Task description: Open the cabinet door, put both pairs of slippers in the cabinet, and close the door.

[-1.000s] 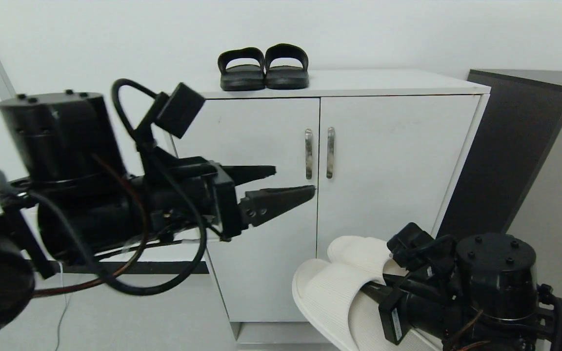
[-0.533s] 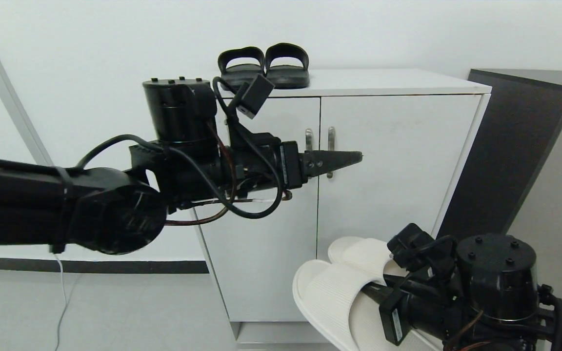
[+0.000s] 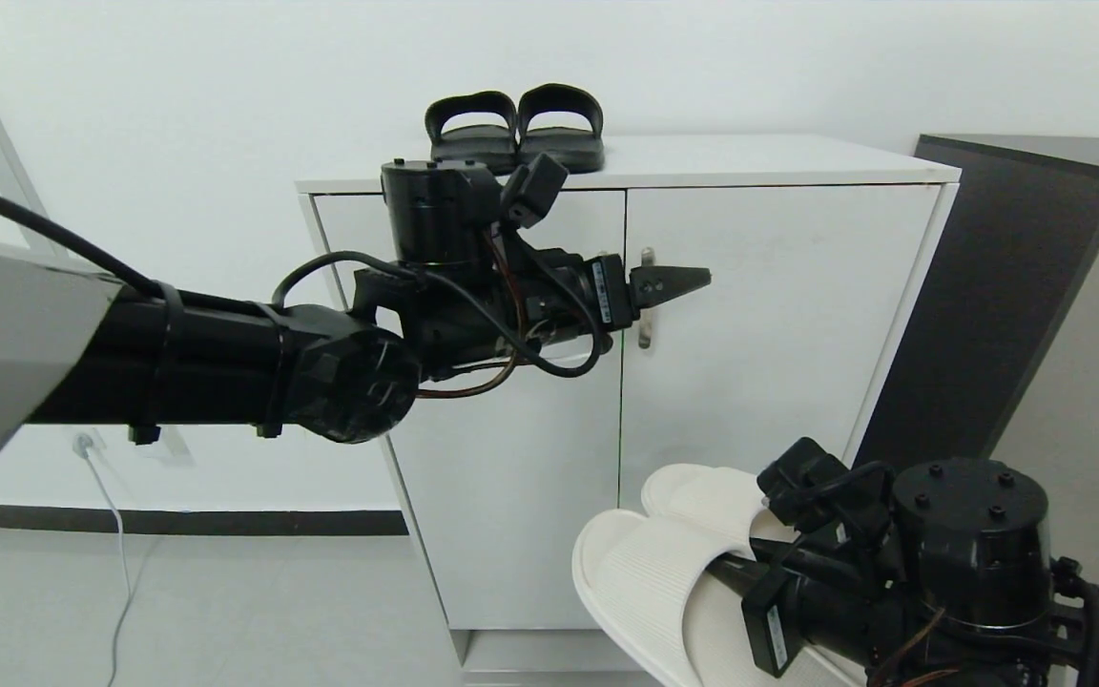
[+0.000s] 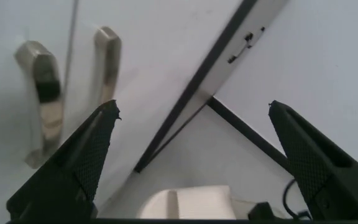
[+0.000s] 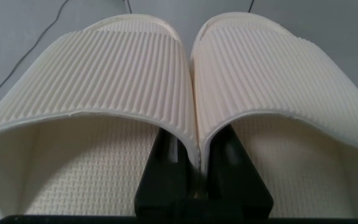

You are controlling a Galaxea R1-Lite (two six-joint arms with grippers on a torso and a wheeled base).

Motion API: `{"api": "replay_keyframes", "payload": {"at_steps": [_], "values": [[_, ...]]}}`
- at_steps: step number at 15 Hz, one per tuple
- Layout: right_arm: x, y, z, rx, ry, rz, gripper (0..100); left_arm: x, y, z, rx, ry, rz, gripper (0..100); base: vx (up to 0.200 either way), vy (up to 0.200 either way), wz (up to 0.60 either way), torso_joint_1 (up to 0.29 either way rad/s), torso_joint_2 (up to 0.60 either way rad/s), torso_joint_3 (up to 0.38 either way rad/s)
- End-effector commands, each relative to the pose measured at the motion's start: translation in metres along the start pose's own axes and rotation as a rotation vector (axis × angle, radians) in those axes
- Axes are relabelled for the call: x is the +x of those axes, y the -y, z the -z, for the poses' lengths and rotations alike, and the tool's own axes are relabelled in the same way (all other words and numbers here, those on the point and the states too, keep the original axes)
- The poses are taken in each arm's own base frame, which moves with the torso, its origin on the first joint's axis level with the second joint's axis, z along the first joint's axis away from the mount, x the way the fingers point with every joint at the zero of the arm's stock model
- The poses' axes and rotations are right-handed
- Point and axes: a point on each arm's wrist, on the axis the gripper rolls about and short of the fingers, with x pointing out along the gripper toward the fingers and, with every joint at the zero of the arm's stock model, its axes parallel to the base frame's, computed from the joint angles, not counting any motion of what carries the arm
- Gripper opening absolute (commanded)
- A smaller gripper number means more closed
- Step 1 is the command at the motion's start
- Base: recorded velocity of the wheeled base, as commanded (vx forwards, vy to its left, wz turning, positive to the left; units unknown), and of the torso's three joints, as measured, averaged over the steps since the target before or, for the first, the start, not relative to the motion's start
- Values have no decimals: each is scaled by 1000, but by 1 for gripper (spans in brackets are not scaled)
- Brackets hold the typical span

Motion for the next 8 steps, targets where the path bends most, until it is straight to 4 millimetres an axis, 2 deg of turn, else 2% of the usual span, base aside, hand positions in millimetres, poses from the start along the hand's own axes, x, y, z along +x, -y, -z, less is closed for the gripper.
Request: {"api": "replay_keyframes", "payload": {"at_steps": [1, 6, 8], "values": [[1, 0, 1, -2, -4, 0, 0, 7, -7, 2, -2, 1, -25, 100, 0, 0, 0, 0, 0, 0], [2, 0, 1, -2, -5, 0, 0, 25, -18, -3, 10, 46, -90, 100, 0, 0, 0, 0, 0, 0], [3, 0, 2, -2, -10, 0, 0, 33, -22, 2, 1, 26, -94, 100, 0, 0, 0, 0, 0, 0]]}}
